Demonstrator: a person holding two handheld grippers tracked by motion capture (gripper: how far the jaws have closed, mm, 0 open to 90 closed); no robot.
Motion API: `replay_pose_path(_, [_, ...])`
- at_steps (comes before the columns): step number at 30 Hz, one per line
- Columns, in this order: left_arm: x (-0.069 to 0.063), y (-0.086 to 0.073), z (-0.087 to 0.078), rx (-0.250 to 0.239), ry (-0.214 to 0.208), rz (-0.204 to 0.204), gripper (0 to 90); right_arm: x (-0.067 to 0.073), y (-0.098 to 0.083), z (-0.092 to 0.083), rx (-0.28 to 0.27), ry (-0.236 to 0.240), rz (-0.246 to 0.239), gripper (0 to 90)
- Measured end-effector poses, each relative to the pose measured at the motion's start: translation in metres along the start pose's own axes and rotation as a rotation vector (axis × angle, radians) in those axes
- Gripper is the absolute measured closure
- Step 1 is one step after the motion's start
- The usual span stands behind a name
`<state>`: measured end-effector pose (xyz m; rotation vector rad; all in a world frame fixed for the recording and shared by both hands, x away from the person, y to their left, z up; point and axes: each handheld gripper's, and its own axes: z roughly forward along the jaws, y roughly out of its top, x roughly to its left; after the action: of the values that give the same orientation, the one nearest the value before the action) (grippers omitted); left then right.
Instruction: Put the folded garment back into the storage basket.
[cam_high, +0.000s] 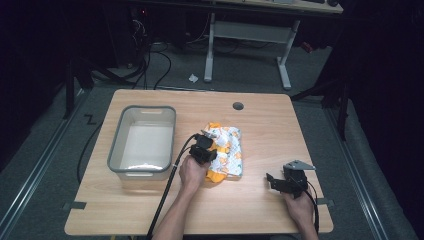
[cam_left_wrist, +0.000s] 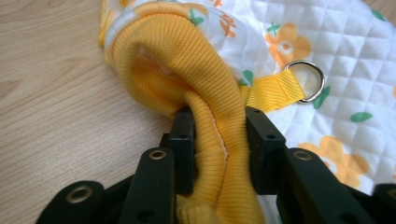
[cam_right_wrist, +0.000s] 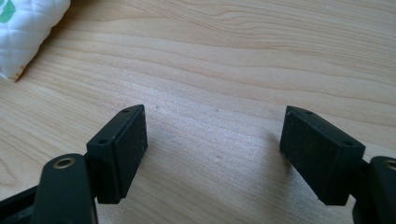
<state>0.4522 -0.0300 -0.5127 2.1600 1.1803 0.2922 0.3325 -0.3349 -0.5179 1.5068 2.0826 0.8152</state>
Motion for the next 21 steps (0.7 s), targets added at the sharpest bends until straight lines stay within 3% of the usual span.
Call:
replay_pose_path(11, [-0.003,0.000,-0.007,-0.013,-0.037,0.004,74.2,0.000,0.000,0.000,0.000,0.002,-0.002,23.2])
replay_pose_path(21, [-0.005,0.004,-0.023,-0.071,-0.062,0.014,75.2,0.000,0.000,0.000,0.000,0.002,-0.002,23.2])
